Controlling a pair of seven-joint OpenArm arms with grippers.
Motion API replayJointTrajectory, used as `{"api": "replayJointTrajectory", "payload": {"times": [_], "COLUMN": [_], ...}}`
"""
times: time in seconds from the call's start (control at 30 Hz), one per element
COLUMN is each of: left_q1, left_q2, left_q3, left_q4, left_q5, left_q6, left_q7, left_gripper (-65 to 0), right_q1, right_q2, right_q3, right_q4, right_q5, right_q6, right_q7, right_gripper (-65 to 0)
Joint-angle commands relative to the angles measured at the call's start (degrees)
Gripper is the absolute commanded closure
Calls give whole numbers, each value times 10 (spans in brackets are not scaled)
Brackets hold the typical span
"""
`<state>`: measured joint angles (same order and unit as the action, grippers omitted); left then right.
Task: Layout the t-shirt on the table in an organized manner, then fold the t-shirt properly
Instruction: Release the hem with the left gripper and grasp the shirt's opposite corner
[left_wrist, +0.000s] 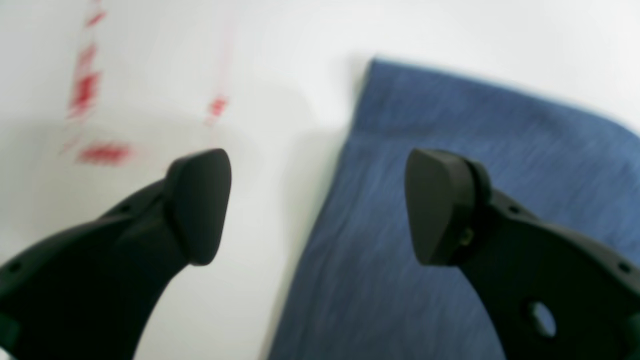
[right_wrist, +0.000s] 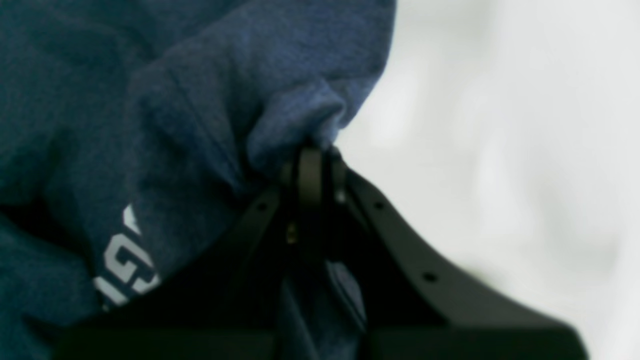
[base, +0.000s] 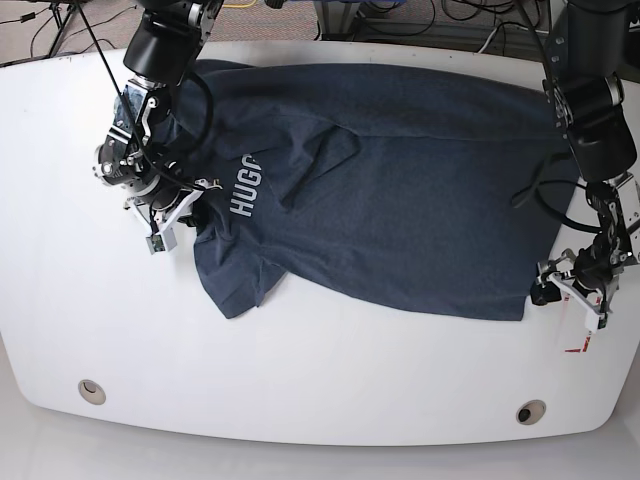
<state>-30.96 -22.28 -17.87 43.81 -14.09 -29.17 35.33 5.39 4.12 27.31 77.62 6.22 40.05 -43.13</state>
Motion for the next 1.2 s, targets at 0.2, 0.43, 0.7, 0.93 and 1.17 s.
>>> {"api": "replayJointTrajectory", "payload": {"times": [0.2, 0.43, 0.7, 0.93, 1.17], "left_q1": [-65, -80, -77, -77, -77], "left_q2": [-10, 16, 29, 49, 51], "left_q3": [45, 81, 83, 83, 83], "left_q4": [-125, -167, -170, -170, -167], "left_q5": [-5, -5, -5, -3, -4], "left_q6": [1, 0, 0, 2, 30], "left_q7": [-79, -95, -95, -94, -95], "left_gripper": [-514, -514, -511, -378, -40], "right_q1": [-1, -2, -4, -4, -4], "right_q2": [3, 4, 4, 4, 4], "right_q3": [1, 1, 1, 1, 1], "right_q4": [3, 3, 4, 4, 4], "right_q5": [-13, -13, -13, -13, -15], "right_q6": [-1, -1, -1, -1, -1], "right_q7": [-23, -22, -8, -8, -8], "right_gripper": [0, 0, 0, 0, 0]}}
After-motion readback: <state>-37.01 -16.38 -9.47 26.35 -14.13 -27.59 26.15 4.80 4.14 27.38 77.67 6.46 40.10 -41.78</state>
